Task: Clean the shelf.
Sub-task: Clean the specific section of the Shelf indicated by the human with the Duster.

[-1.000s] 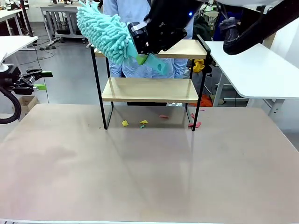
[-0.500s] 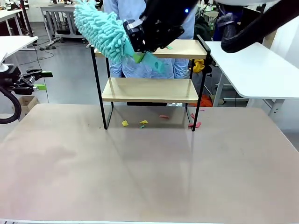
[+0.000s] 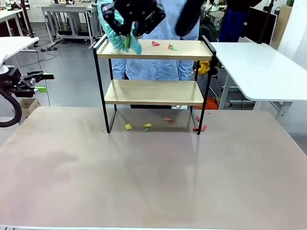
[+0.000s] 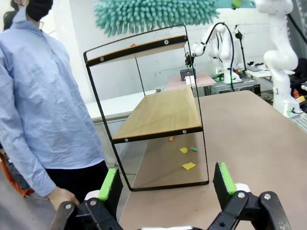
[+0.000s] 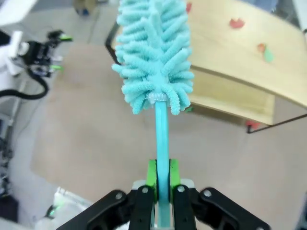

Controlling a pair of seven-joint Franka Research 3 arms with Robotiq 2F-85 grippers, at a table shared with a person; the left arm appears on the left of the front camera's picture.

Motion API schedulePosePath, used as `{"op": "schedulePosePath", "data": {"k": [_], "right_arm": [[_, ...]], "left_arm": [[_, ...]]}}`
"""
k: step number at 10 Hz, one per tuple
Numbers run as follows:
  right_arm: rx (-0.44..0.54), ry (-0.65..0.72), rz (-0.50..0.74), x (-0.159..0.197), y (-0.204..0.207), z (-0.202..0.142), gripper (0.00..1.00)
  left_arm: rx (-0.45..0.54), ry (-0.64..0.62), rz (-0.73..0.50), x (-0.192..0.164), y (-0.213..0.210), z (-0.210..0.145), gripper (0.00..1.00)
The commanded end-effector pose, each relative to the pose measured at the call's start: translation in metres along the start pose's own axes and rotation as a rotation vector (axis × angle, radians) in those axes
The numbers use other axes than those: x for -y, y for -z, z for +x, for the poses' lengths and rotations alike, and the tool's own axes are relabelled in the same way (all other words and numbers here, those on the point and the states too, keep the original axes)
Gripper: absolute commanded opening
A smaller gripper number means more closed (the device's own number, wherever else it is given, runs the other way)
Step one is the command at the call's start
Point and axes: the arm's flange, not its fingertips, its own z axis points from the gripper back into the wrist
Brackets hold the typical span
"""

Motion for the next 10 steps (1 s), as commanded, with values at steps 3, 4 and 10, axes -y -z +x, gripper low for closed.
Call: {"op": "schedulePosePath", "data": {"k": [3,4,10], "right_arm": [[-0.013,0.1,-0.025,-0.059,0.007,0.054,0.13],[-0.016,0.118,-0.027,-0.06,0.01,0.059,0.13],[-0.055,0.212,-0.039,-0.044,0.038,0.062,0.13]], "left_arm": [[-0.003,0.014,-0.006,0.002,0.001,0.003,1.0],[-0.003,0.014,-0.006,0.002,0.001,0.003,1.0],[-0.003,0.014,-0.006,0.002,0.001,0.003,1.0]]}}
